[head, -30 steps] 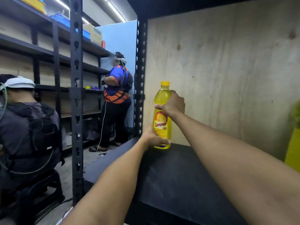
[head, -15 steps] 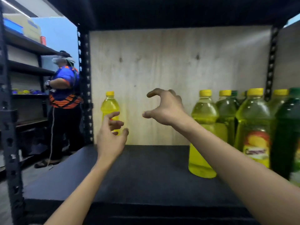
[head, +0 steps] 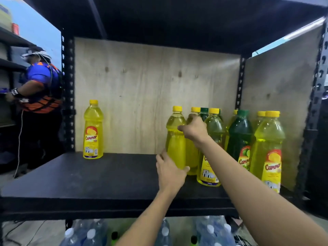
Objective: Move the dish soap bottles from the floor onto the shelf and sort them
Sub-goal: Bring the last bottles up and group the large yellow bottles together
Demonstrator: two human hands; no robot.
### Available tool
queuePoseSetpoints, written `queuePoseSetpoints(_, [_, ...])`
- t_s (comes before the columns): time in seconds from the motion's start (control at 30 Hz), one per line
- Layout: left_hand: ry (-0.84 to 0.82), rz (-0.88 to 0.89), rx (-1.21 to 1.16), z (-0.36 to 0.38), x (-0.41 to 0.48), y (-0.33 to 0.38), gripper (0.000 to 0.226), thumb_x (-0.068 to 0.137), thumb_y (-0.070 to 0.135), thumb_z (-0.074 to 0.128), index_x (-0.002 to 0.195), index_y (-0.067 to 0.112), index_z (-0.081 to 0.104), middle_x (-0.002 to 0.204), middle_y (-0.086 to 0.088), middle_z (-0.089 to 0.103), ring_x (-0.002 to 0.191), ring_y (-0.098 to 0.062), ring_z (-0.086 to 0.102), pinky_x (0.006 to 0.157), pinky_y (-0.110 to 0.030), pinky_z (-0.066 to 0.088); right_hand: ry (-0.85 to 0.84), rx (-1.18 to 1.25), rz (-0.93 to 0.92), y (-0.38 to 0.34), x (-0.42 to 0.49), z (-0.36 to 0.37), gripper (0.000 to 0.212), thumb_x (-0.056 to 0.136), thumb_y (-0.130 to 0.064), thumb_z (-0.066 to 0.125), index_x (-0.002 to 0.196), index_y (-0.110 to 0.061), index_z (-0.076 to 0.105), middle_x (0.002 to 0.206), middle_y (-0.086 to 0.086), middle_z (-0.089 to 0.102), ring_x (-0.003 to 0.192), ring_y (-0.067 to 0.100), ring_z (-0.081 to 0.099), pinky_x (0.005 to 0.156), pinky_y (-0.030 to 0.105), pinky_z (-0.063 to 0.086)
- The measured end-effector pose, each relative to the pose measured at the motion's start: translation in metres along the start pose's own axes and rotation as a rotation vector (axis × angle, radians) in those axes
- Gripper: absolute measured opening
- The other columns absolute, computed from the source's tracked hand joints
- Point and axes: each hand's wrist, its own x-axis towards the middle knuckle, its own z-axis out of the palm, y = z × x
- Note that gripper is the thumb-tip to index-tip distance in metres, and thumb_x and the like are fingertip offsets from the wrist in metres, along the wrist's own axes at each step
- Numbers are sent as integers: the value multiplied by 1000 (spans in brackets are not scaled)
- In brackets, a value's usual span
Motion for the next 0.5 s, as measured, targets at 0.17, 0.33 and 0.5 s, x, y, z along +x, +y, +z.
queuePoseSetpoints(0.17, [40,-58,124,10,-4,6,113,73,44,83,153,10,11,146,-10,27,136,-30,36,103,-43,45,-36,-4,-26,-8,-5,2,58,70,-32,89,113,2,69,113,19,71,109,33,67,93,47,55])
queuePoseSetpoints(0.33, [-41,-46,32,-9,16,-12,107,68,40,87,151,18,24,140,-6,42,130,-28,48,104,-40,43,-136,61,-27,-10,2,0,70,66,-44,90,120,-12,59,114,8,66,110,27,63,92,40,55])
queuePoseSetpoints(0.5, [-623,-69,-152,-64,51,-29,96,68,17,90,144,23,31,129,4,60,119,-16,58,101,-34,51,-407,202,46,2,19,-7,85,66,-21,92,138,-20,46,122,12,62,105,27,66,87,42,60])
